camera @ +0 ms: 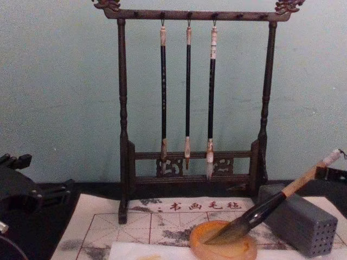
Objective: Pick up the brush from the inkstone, write on the paper, then place the brush back to its original position.
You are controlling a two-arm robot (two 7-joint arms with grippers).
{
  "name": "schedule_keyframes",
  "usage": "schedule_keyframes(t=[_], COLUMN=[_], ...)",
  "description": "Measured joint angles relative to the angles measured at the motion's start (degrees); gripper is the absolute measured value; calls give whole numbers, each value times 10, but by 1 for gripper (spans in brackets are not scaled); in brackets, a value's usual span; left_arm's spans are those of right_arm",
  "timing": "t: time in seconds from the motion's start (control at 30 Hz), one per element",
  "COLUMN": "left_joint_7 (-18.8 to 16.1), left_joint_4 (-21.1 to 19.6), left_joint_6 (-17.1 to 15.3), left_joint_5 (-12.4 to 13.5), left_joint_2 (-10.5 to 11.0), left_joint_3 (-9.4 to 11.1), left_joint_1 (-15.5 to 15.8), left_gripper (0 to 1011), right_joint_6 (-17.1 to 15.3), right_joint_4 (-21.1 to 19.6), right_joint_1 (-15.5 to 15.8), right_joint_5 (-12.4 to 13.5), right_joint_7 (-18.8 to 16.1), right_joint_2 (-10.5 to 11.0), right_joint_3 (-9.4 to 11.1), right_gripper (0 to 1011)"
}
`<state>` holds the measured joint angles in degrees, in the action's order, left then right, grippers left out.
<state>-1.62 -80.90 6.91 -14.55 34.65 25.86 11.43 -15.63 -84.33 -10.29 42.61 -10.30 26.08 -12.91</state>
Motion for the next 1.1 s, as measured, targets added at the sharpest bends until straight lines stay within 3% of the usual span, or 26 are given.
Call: schedule_keyframes(t=[0.33,0.53,1.1], left_joint_7=[0,0,0], left_joint_4=[0,0,0], left_joint_6=[0,0,0], left_joint_5=[0,0,0], left_joint_2=[0,0,0], left_joint_3=[0,0,0], left_joint_1=[0,0,0], left_gripper=[1001,1001,1001], right_joint_6=[-73,-88,-92], right_joint_4=[36,58,100], right_joint_1=[-34,-53,-89], right_joint_5=[106,145,196], right_joint_7=[41,61,86], right_joint_2=[-57,-81,-111], right_joint_3=[30,39,36], right_gripper=[1002,1002,1002])
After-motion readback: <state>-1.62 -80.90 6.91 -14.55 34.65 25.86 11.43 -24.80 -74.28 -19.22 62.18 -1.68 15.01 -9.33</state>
